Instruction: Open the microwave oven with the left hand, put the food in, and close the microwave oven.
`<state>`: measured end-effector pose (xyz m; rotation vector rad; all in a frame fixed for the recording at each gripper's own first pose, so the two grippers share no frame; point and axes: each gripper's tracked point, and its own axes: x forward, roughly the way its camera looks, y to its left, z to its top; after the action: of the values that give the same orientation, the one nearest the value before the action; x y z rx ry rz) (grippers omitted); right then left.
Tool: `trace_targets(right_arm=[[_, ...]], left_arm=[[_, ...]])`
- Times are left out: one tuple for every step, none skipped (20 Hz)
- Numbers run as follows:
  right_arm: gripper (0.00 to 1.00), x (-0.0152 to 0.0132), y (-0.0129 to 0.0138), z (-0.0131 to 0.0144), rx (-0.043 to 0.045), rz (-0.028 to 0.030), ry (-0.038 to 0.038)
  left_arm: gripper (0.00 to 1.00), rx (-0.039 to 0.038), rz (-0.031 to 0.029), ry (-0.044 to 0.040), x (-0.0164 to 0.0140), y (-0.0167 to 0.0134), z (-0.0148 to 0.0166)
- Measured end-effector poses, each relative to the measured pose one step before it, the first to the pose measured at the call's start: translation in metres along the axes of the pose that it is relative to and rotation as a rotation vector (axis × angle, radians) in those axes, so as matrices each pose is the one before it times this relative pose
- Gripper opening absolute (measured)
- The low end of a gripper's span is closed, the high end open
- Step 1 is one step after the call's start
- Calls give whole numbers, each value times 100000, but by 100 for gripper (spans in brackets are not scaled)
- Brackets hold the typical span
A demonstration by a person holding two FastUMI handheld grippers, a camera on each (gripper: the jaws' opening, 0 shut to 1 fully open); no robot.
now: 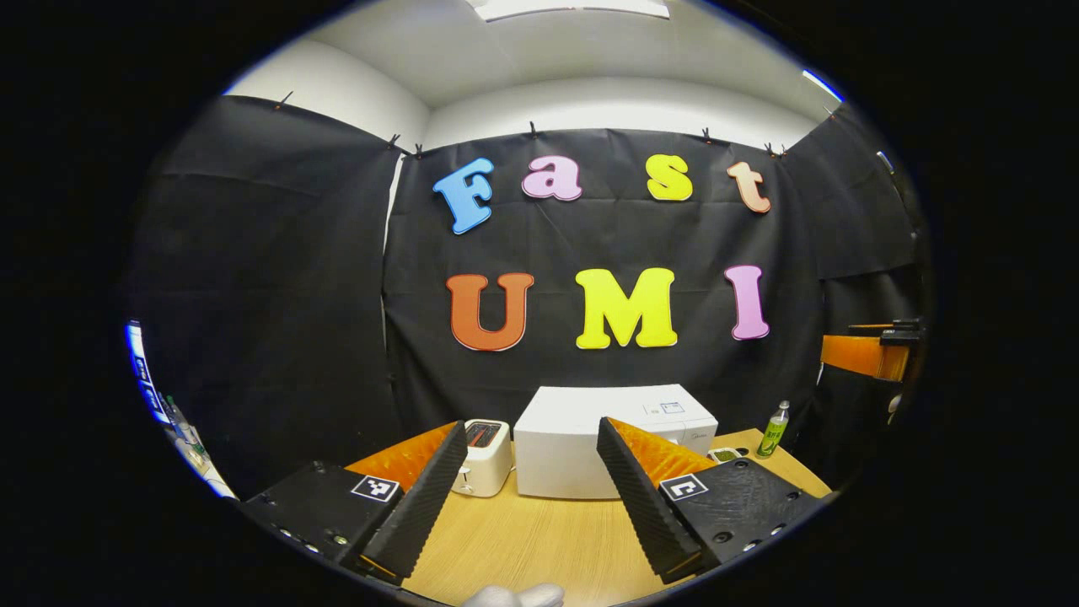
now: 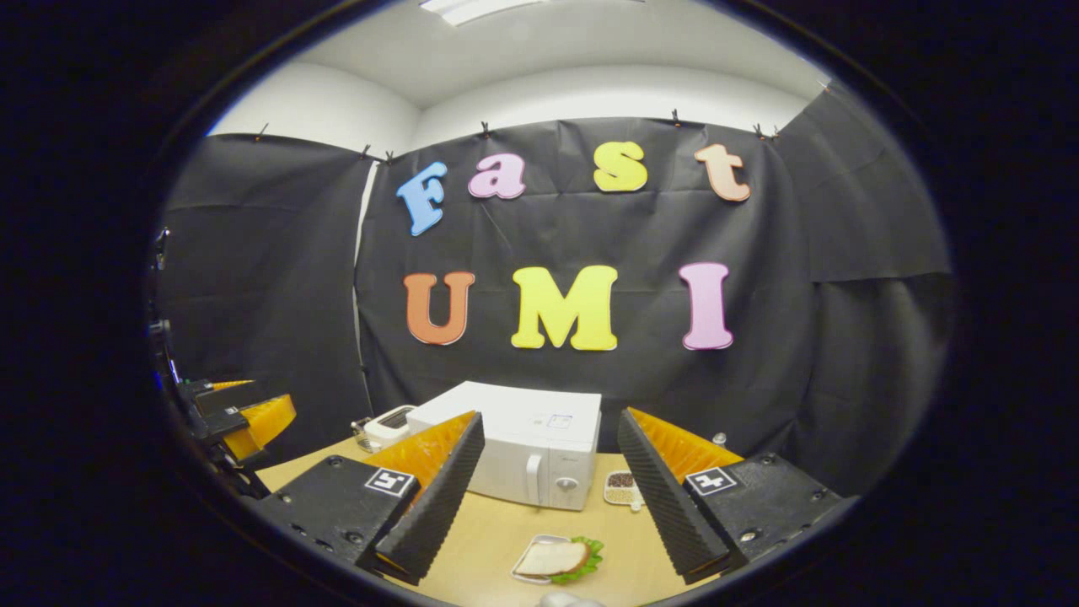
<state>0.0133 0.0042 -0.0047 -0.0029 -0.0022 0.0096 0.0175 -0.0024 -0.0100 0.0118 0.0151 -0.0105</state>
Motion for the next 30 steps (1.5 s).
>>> trace_targets(right_arm=[[94,37,-398,27,-628,-821,2],[93,-53,-445,36,-706,-823,-138],[93,-67,-504,144,-440,-1107,-193],[93,-124,-470,167,41,-857,-199],[93,-47,-482,65,300,-804,74],[93,-190,-572,46,379,-985,214],[93,-137,-654,-62,78,-939,341],[93,-205,-666,16,-515,-1197,359],[93,-187,-818,-105,-731,-1593,472],[100,-157,-779,-114,-458,-1560,478],[100,-201,-716,-82,-167,-1343,671],[93,-204,-784,-225,4,-1504,569],[94,-165,-819,-106,-242,-1842,558],[93,-50,-822,-266,-502,-1823,1026],[93,-54,-770,-582,-930,-1971,1666],[100,-161,-799,-473,-782,-1970,1436],[93,-130,-570,-341,-58,-1283,989],[93,-49,-470,-587,357,-1288,1397],[93,-115,-479,-585,590,-1204,1726],[100,41,-497,-513,926,-1493,1032],[94,132,-623,-424,854,-1583,1141],[93,31,-540,-495,596,-1354,1497],[93,127,-543,-639,454,-1673,1526],[100,99,-540,-378,223,-1208,1249],[100,52,-497,-450,-410,-1477,1433],[100,92,-416,-338,-840,-1100,972],[100,6,-416,-215,-950,-1096,982],[100,24,-195,-95,-782,-460,597],[100,3,-171,19,-700,-226,240],[100,117,-140,51,-789,0,327]], left_arm=[[100,247,-744,-6,397,-486,-105],[100,235,-1148,-122,449,-585,-122],[100,199,-987,345,556,-552,-242],[96,-90,-1635,637,500,-784,-512],[96,-93,-1466,678,698,-799,-574],[96,88,-1594,142,753,-840,-547],[96,-179,-1988,510,890,-981,-695],[96,-838,-3108,726,921,-1416,-828],[96,-1131,-2490,1917,966,-1435,-1291],[96,-1102,-2712,1105,1007,-1438,-1085],[96,-1294,-2409,1720,1218,-1399,-1139],[96,-794,-2498,875,1336,-1352,-1013],[96,-262,-2353,438,1366,-1309,-1115],[96,406,-1711,2373,1537,-1063,-1334],[96,805,-2086,1809,1475,-832,-1351],[96,166,-869,2454,1427,-674,-1366],[96,749,-283,1798,1458,-437,-1105],[96,1099,454,832,1537,-161,-864],[95,352,618,1915,1778,-153,-1169],[96,-25,457,1776,1538,-169,-986],[96,65,367,1246,1813,-183,-1009],[96,184,314,1528,1471,-185,-910],[96,562,86,1299,1252,-176,-892],[95,1390,425,-119,1302,-42,-441],[93,840,-356,165,1130,-223,-284],[92,439,-649,39,800,-247,-65],[84,-53,-1227,-440,518,-258,-138],[79,-1119,-728,-947,345,-174,160],[71,-867,-133,-931,221,-163,263],[55,392,2508,-1191,14,577,206]])
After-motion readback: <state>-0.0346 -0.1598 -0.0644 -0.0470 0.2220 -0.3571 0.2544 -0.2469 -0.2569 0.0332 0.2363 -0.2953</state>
